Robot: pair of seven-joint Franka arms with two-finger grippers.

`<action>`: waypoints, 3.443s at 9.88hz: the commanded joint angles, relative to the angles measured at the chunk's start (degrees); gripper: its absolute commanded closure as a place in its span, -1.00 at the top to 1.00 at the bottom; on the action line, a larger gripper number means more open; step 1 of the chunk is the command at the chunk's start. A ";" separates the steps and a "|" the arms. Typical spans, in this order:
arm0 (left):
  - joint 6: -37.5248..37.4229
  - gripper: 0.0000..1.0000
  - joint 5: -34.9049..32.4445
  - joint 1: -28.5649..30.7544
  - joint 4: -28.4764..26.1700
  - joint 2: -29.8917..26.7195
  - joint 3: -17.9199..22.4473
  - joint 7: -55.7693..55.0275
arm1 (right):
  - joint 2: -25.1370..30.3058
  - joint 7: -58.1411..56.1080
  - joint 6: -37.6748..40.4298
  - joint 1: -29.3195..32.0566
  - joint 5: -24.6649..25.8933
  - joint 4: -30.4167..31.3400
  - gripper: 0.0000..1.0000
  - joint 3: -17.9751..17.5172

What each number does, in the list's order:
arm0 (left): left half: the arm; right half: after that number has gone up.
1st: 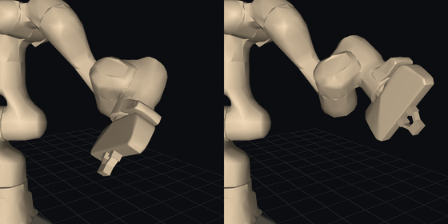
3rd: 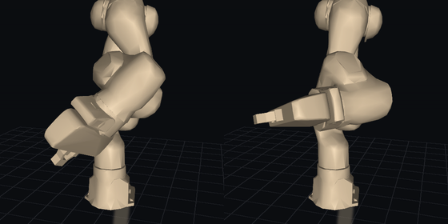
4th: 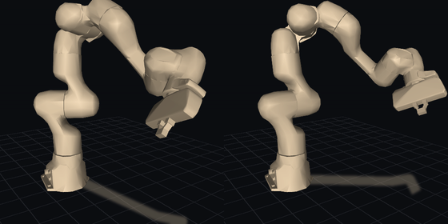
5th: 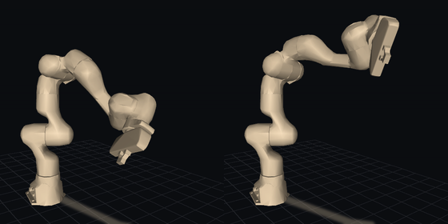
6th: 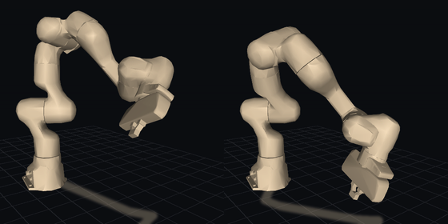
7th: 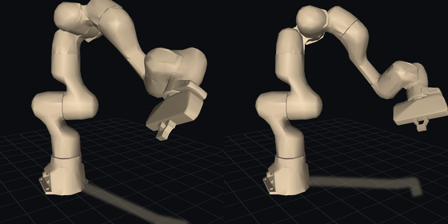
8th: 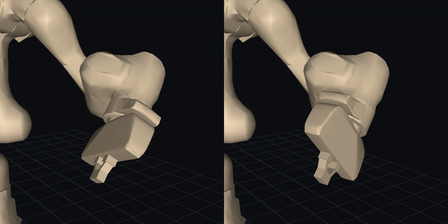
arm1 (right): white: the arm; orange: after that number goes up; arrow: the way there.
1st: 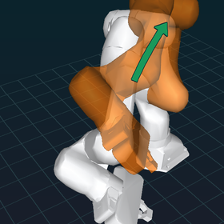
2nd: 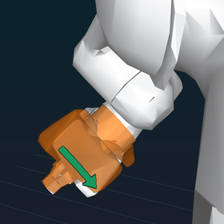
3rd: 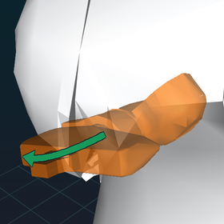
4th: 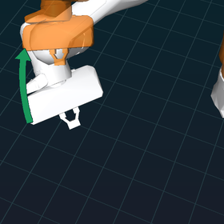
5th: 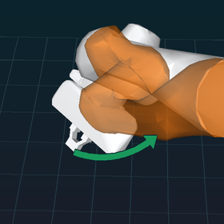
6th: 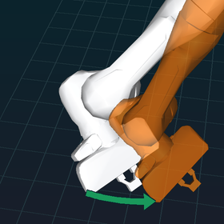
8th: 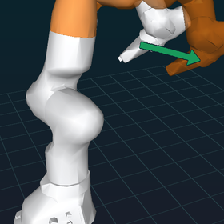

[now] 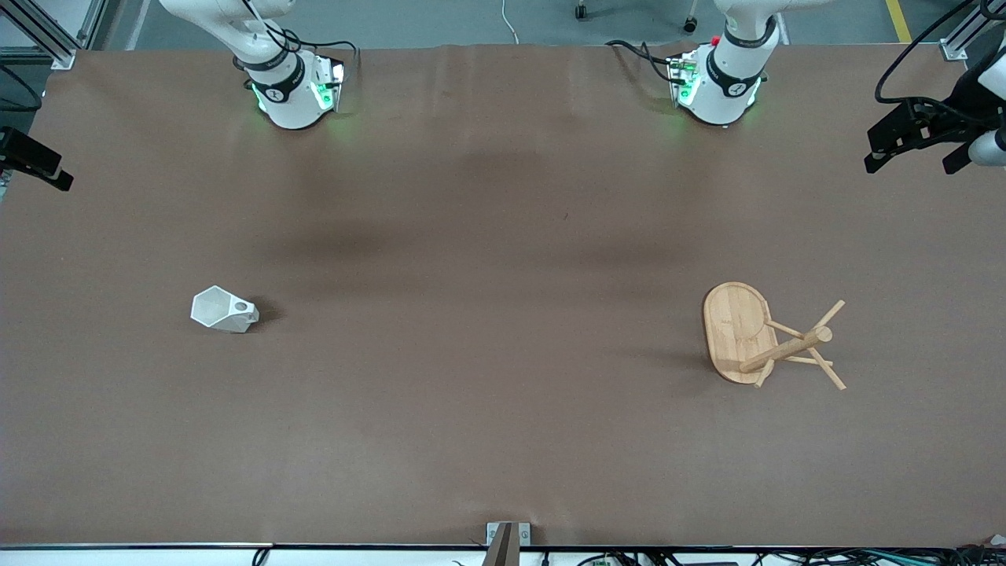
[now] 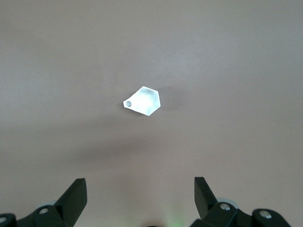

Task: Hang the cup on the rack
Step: 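Reach the right gripper down toward the white cup, then close the right gripper on the white cup's base, then lift the cup with the right gripper while the left gripper approaches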

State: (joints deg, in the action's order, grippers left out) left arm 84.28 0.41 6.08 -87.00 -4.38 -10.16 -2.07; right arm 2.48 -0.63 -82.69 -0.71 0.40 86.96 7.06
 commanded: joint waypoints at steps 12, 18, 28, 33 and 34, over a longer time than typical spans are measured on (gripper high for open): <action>0.01 1.00 0.82 -0.01 -0.63 1.57 -0.12 1.19 | -20.84 -22.48 -55.55 3.62 -3.21 34.16 0.85 -0.47; 0.01 1.00 0.82 -0.19 -0.98 1.83 -0.12 1.19 | -23.92 -22.57 -60.04 3.70 -3.21 35.21 -0.48 -0.56; -1.47 1.00 1.08 -0.37 -0.81 1.75 -1.00 1.45 | -22.52 -21.35 -18.03 -0.60 -31.02 11.92 -0.99 -9.40; -4.57 1.00 6.44 -1.51 -1.15 1.13 -17.30 3.03 | -23.83 -17.30 -21.53 -10.87 -62.21 11.66 -0.99 -17.87; -1.17 1.00 10.88 -1.51 -2.90 1.13 -20.92 3.03 | -23.93 -17.30 -22.24 -12.19 -65.49 11.74 -0.99 -19.09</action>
State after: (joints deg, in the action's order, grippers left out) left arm 80.51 8.33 4.12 -87.07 -3.47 -27.45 -0.77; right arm -20.77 -18.46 -104.28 -11.97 -60.55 98.84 -10.87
